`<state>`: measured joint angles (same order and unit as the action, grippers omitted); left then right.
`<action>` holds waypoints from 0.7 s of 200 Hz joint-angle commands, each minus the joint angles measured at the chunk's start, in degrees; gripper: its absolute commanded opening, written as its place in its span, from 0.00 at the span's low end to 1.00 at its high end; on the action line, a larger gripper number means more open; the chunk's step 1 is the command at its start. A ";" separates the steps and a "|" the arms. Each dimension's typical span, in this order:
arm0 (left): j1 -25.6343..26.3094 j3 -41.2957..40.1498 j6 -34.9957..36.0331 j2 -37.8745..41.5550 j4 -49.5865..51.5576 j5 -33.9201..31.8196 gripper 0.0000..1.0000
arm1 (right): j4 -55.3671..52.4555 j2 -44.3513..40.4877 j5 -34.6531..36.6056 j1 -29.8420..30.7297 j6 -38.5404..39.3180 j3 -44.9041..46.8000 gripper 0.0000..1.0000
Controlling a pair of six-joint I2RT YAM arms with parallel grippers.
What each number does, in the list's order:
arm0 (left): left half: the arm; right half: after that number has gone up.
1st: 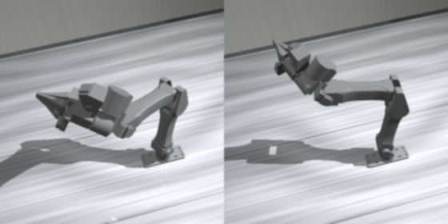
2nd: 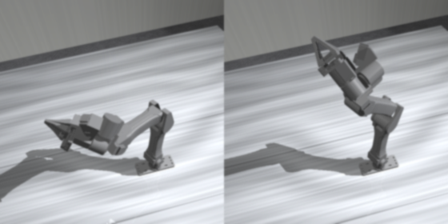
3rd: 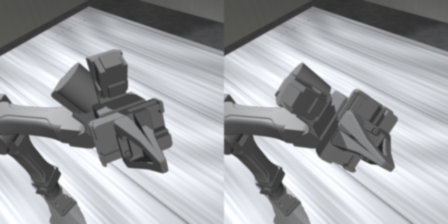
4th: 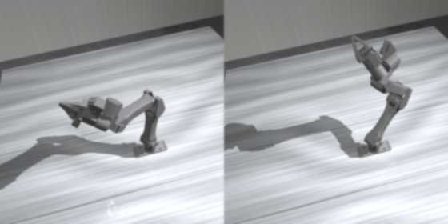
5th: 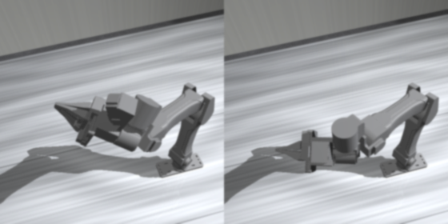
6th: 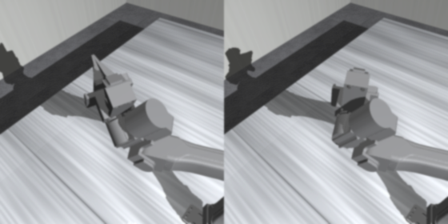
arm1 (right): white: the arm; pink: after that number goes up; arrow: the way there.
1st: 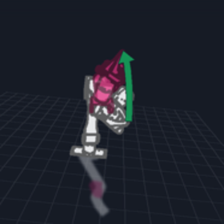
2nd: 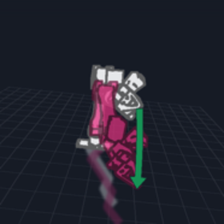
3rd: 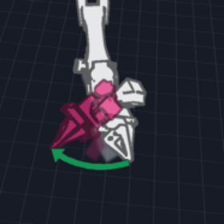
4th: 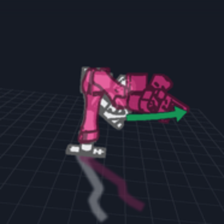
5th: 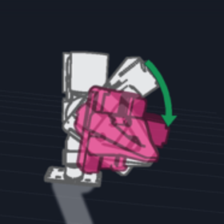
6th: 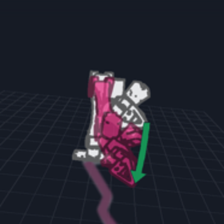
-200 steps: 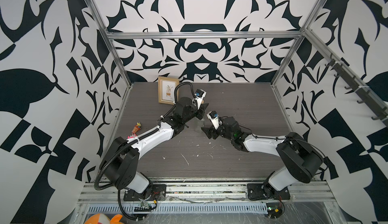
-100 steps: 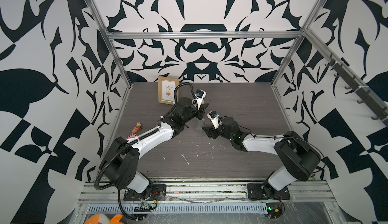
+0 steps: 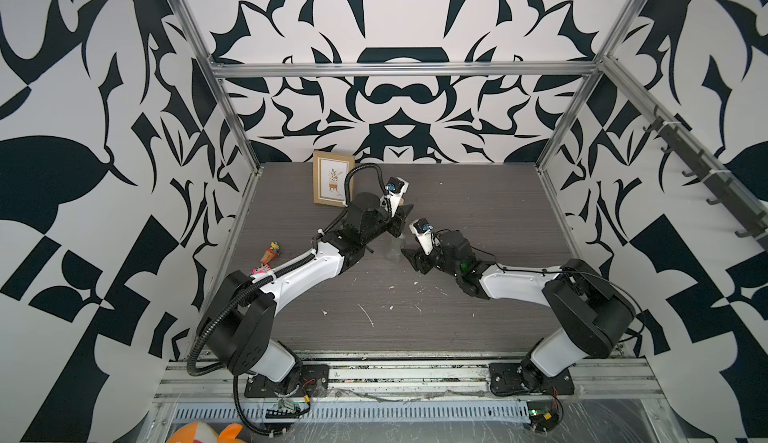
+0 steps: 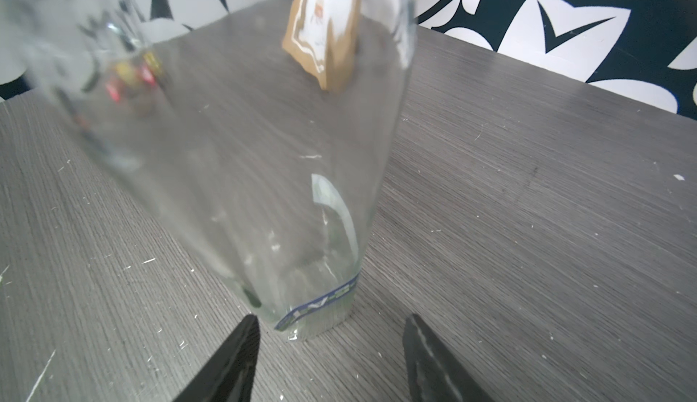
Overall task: Remove the label from the bottle
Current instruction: Tear open the label from the bottle.
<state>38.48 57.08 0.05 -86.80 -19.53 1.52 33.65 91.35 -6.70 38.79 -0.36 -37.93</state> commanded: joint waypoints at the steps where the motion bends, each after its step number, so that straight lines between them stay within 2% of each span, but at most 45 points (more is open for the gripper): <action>1: -0.24 -2.77 0.87 -3.11 9.26 -0.11 0.00 | 0.62 -0.30 0.23 0.32 0.36 -2.23 0.62; 23: -0.18 -2.76 1.09 -3.12 9.27 -0.11 0.00 | 0.35 -0.01 0.28 0.33 0.36 -2.46 0.61; 66: -0.22 -2.63 1.67 -3.16 9.66 -0.20 0.00 | -0.34 0.42 -0.22 0.32 0.37 -3.11 0.51; 140: -0.25 -2.60 1.93 -3.11 9.68 -0.20 0.00 | -0.81 0.96 -0.16 0.32 0.38 -3.04 0.51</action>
<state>38.48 57.08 1.32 -86.83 -19.44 1.50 32.05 92.73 -6.81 38.79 0.01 -39.38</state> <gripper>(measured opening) 0.319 0.508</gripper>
